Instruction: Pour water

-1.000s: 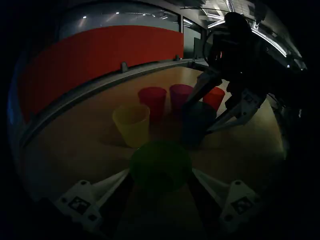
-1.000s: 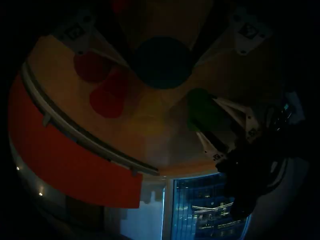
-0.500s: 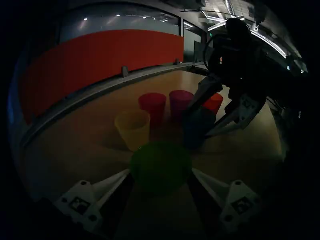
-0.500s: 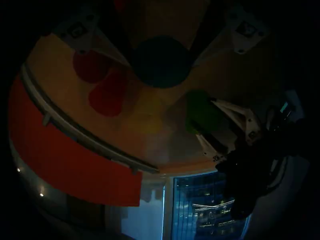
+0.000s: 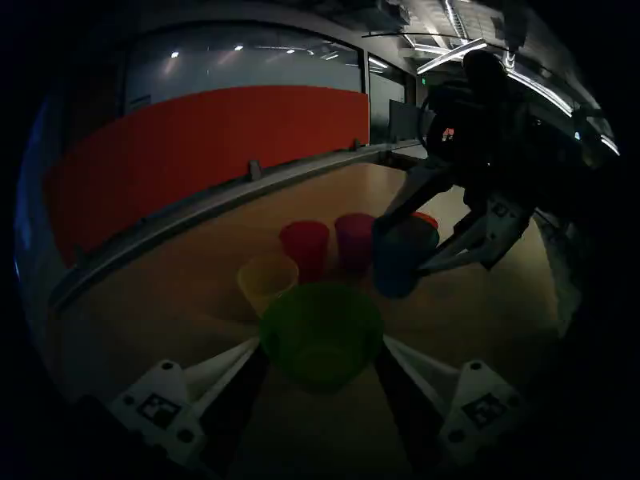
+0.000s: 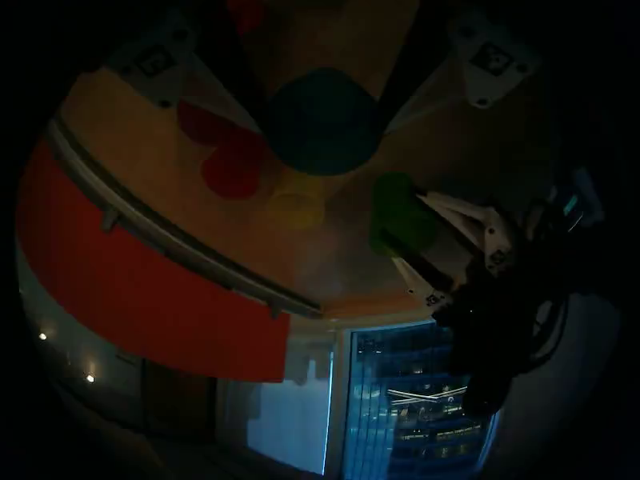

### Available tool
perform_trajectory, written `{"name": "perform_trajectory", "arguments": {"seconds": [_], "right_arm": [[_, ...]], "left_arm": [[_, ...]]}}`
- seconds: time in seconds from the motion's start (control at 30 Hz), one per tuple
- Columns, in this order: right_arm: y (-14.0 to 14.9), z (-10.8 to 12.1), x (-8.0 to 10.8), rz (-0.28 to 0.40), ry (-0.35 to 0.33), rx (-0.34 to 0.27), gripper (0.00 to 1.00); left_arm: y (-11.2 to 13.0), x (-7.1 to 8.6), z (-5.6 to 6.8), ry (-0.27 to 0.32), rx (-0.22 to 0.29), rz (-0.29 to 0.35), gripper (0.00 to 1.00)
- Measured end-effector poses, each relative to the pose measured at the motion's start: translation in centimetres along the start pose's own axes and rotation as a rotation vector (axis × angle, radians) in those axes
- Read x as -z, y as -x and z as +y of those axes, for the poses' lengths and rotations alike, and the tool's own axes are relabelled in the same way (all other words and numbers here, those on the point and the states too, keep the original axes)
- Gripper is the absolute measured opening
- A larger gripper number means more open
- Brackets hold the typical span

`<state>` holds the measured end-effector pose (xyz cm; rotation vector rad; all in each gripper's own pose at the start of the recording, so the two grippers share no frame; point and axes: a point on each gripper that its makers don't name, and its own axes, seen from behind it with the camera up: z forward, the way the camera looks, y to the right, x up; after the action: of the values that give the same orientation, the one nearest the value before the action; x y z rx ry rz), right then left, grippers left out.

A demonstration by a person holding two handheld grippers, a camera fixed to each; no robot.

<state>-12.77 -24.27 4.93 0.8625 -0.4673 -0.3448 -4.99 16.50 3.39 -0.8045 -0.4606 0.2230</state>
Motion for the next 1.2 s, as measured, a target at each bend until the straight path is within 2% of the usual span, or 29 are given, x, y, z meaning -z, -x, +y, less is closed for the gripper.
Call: {"name": "perform_trajectory", "arguments": {"seconds": [0.27,0.6,0.9,1.2], "right_arm": [[-2.4,-0.6,2.5,0.073,0.029,0.006,0.97],[-5.2,-1.2,5.8,0.188,0.058,-0.009,0.97],[-7.4,-1.8,8.1,0.293,0.071,-0.017,0.97],[-8.7,-1.7,9.7,0.361,0.089,-0.02,0.97]], "left_arm": [[-3.6,1.8,0.7,-0.03,0.008,0.084,0.85],[-6.7,4.2,1.5,-0.053,0.019,0.164,0.85],[-8.8,5.9,2.3,-0.064,0.016,0.216,0.85],[-10.1,6.7,2.9,-0.061,0.01,0.249,0.86]]}}
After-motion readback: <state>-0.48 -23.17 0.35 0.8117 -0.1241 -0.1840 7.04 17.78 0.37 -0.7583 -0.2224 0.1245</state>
